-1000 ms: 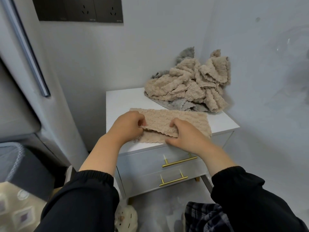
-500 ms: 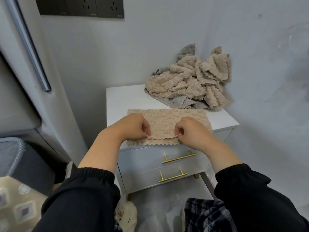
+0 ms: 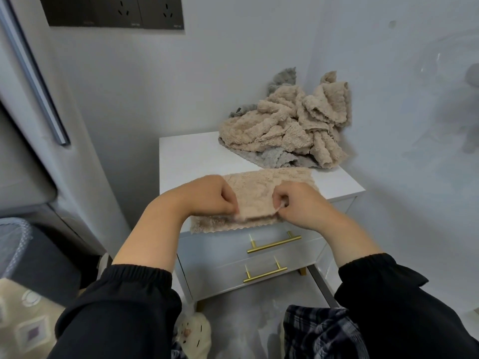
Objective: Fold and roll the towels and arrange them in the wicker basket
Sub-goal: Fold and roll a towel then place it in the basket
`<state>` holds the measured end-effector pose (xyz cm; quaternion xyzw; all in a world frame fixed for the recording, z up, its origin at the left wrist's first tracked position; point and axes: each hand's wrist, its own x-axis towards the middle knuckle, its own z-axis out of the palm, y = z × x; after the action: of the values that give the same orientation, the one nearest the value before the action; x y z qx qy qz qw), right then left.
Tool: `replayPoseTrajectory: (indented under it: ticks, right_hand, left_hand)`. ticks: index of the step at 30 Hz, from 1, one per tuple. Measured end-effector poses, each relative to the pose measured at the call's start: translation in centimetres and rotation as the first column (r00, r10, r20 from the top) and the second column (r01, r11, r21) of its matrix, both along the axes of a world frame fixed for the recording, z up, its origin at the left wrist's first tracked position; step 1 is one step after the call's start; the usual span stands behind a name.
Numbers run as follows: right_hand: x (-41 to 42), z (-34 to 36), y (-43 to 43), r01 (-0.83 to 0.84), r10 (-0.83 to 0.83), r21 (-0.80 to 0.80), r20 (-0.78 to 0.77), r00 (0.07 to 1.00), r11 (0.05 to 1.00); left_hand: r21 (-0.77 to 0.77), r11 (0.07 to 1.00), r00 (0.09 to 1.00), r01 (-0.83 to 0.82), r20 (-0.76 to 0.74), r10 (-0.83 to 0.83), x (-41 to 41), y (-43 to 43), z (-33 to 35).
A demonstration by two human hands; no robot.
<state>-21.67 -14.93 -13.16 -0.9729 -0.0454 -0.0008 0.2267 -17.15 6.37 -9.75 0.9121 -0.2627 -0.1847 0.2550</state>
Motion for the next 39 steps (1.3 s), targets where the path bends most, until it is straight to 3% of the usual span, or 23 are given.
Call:
replayPoseTrajectory:
  ticks: [3,6,9,11,14,16,20,26,29,32,39]
  right_hand:
    - [-0.1,-0.2,-0.2,-0.049,0.051,0.035,-0.063,0.997,0.998]
    - [-0.2,0.5,-1.1,0.178,-0.187,0.239,0.017,0.982,0.955]
    - [-0.1,0.4,-4.2,0.505,-0.511,0.098,0.053,0.858,0.858]
    - [-0.3,0.0,-6.1,0.609,-0.607,0.012,-0.084,0.791,0.793]
    - [-0.5,-0.8,-7.4,0.636,-0.563,0.068,-0.398,0.724,0.769]
    - [-0.8,-0.9,-7.5,0.64,-0.51,0.134,-0.493,0.705,0.756]
    - [-0.9,-0.5,-8.1,0.659,-0.461,0.302,-0.519,0.72,0.689]
    - [-1.2,-0.2,-8.3,0.663,-0.408,0.404,-0.555,0.725,0.63]
    - [-1.0,-0.6,-8.8,0.703,-0.505,0.359,-0.506,0.699,0.613]
    - [-1.0,-1.6,-8.8,0.711,-0.498,0.305,-0.543,0.676,0.633]
    - [-1.3,-2.3,-9.2,0.736,-0.325,0.513,-0.673,0.664,0.442]
  left_hand:
    - [0.154,0.988,0.992,-0.013,0.127,-0.007,0.0,-0.8,-1.3]
    - [0.055,0.995,0.902,-0.079,0.43,0.047,0.0,-2.2,-2.2]
    - [0.074,0.997,0.855,0.0,0.517,-0.038,0.1,-3.3,-3.7]
    - [0.199,0.979,0.876,0.05,0.462,-0.139,-0.2,-3.7,-4.9]
    - [0.292,0.955,0.909,0.046,0.384,-0.161,-0.2,-4.2,-6.6]
    - [0.291,0.956,0.915,0.037,0.375,-0.149,-0.1,-4.3,-7.0]
    - [0.282,0.959,0.918,0.037,0.37,-0.144,0.4,-4.3,-7.1]
    - [0.29,0.956,0.912,0.049,0.378,-0.161,0.6,-4.1,-7.4]
    - [0.309,0.949,0.904,0.061,0.387,-0.184,0.8,-3.9,-7.5]
    - [0.323,0.944,0.895,0.071,0.397,-0.204,1.0,-3.8,-7.6]
    - [0.337,0.939,0.891,0.068,0.404,-0.209,1.0,-3.8,-7.6]
